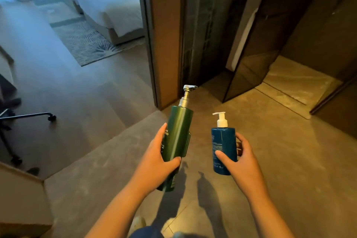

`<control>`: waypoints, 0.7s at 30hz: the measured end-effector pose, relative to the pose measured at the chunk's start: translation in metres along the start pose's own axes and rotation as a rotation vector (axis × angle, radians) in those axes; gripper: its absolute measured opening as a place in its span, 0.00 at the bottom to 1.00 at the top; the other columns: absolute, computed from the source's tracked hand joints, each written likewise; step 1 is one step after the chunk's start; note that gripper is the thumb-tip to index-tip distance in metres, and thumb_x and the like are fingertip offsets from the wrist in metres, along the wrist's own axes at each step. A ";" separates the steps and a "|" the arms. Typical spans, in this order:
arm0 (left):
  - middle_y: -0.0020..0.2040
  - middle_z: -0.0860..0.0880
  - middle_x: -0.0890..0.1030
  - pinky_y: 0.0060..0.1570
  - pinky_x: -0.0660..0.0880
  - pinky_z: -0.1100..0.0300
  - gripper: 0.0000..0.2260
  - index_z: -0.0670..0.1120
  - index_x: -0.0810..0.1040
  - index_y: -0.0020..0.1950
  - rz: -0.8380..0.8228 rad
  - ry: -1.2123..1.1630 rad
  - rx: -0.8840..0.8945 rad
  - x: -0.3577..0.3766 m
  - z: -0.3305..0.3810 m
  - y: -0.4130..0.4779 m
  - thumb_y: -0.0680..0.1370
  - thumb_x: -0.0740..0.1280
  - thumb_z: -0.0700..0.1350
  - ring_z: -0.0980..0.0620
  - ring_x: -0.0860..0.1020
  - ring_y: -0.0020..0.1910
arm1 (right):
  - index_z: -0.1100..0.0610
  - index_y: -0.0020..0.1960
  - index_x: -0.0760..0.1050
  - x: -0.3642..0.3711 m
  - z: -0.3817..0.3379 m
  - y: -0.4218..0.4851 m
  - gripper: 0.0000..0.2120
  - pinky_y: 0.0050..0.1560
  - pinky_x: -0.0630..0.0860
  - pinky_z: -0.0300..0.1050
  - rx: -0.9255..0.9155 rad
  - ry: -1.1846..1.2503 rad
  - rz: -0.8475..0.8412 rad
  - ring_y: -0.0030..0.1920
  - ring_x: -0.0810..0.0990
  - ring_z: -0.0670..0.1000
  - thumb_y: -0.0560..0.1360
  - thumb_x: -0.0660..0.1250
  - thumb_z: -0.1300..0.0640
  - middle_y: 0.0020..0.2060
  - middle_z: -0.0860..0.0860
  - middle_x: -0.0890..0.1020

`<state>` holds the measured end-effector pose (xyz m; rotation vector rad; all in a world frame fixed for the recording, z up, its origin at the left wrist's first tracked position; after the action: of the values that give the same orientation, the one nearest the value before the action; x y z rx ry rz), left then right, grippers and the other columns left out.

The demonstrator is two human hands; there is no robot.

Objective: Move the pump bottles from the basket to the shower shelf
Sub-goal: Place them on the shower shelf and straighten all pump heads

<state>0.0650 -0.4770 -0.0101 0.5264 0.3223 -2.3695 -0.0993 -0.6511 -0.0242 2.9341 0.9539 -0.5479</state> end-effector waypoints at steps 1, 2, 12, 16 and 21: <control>0.67 0.60 0.63 0.38 0.70 0.71 0.43 0.75 0.43 0.68 -0.019 0.014 0.011 0.005 0.004 0.007 0.69 0.72 0.52 0.60 0.72 0.55 | 0.32 0.61 0.60 -0.007 0.004 0.002 0.32 0.30 0.70 0.22 0.015 0.013 0.023 0.45 0.73 0.23 0.67 0.75 0.51 0.48 0.30 0.72; 0.67 0.61 0.63 0.38 0.70 0.71 0.43 0.76 0.42 0.67 -0.039 0.022 0.019 0.008 0.007 0.015 0.69 0.72 0.52 0.62 0.72 0.54 | 0.32 0.61 0.60 -0.012 0.008 0.006 0.32 0.30 0.70 0.22 0.029 0.021 0.041 0.45 0.72 0.23 0.68 0.75 0.51 0.48 0.30 0.72; 0.64 0.64 0.62 0.40 0.71 0.70 0.43 0.79 0.42 0.65 -0.159 0.034 0.024 0.013 0.007 0.118 0.69 0.71 0.51 0.65 0.72 0.53 | 0.33 0.63 0.62 -0.005 0.018 0.075 0.33 0.38 0.73 0.29 0.134 0.061 0.099 0.48 0.75 0.28 0.66 0.76 0.52 0.52 0.31 0.75; 0.59 0.68 0.62 0.39 0.70 0.71 0.43 0.79 0.44 0.64 -0.205 0.003 0.053 0.010 0.011 0.175 0.69 0.73 0.48 0.72 0.69 0.50 | 0.29 0.58 0.63 0.002 0.007 0.117 0.31 0.35 0.74 0.26 0.145 0.072 0.109 0.48 0.76 0.29 0.66 0.76 0.52 0.49 0.33 0.77; 0.51 0.81 0.66 0.41 0.69 0.70 0.42 0.82 0.50 0.60 -0.286 -0.094 0.078 0.018 0.018 0.236 0.70 0.73 0.44 0.78 0.68 0.51 | 0.27 0.59 0.63 0.004 -0.009 0.160 0.30 0.33 0.73 0.25 0.158 0.065 0.186 0.48 0.76 0.30 0.65 0.74 0.46 0.48 0.29 0.76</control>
<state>0.2053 -0.6687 -0.0229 0.4264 0.2789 -2.6828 -0.0016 -0.7782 -0.0327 3.1543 0.6601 -0.5453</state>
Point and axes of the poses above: each hand's wrist, its own y-axis towards the middle knuckle, its own x-axis out of the palm, z = x × y, the point moved 5 cm from there along y, towards the middle knuckle
